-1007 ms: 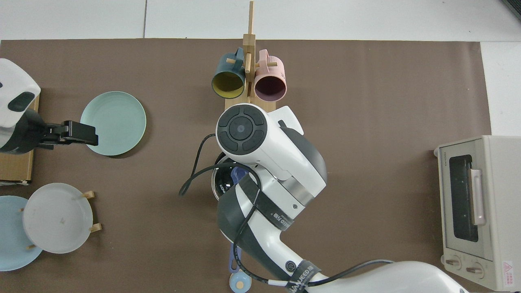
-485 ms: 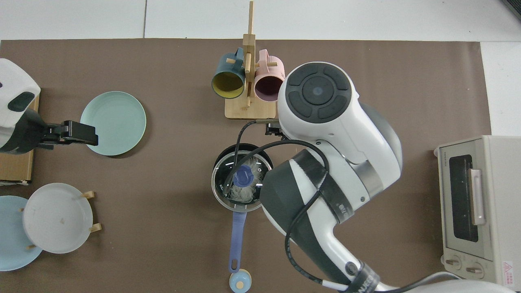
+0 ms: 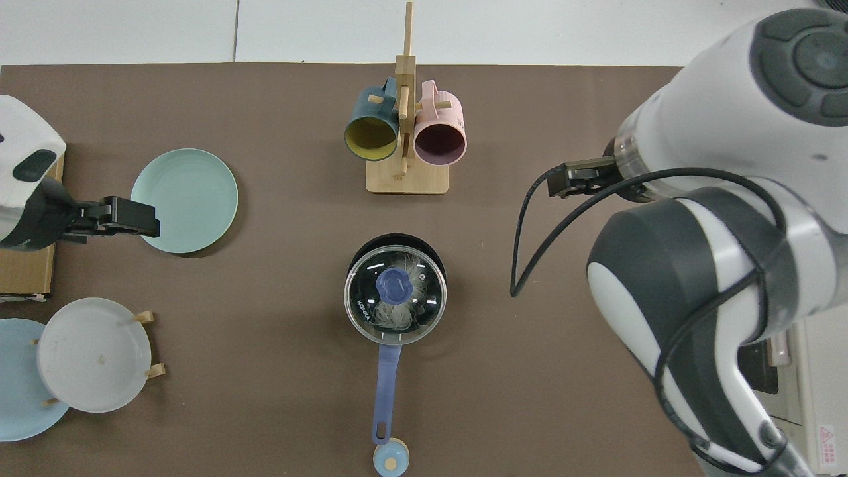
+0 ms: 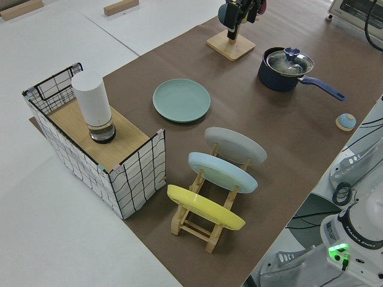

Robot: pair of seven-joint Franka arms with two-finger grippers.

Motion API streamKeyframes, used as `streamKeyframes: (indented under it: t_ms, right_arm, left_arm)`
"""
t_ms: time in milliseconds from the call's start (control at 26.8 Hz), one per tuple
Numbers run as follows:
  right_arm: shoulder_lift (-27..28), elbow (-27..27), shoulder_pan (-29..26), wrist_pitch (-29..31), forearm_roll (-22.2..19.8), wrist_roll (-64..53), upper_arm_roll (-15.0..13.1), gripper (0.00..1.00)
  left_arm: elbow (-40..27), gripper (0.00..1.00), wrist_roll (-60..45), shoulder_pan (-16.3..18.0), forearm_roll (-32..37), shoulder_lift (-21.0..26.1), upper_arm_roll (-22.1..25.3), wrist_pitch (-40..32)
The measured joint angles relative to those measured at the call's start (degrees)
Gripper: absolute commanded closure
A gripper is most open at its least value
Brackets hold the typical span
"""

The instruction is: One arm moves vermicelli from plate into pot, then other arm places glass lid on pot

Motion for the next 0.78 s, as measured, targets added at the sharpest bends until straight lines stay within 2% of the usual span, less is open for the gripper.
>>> streamKeyframes:
  t_ms: [299, 597, 784]
  right_arm:
    - [-4.1, -0.3, -3.2, -4.7, 1.0, -3.2, -2.9, 0.00]
    - [-7.7, -4.0, -4.6, -5.2, 1.9, -9.5, -9.8, 0.00]
    - [-8.3, -5.4, -10.0, -5.2, 4.6, -11.4, -10.5, 0.00]
  left_arm:
    - [0.0, 0.00, 0.0, 0.0, 0.0, 0.0, 0.0, 0.0]
    - [0.0, 0.00, 0.0, 0.0, 0.0, 0.0, 0.0, 0.0]
    - [0.0, 0.00, 0.0, 0.0, 0.0, 0.0, 0.0, 0.0]
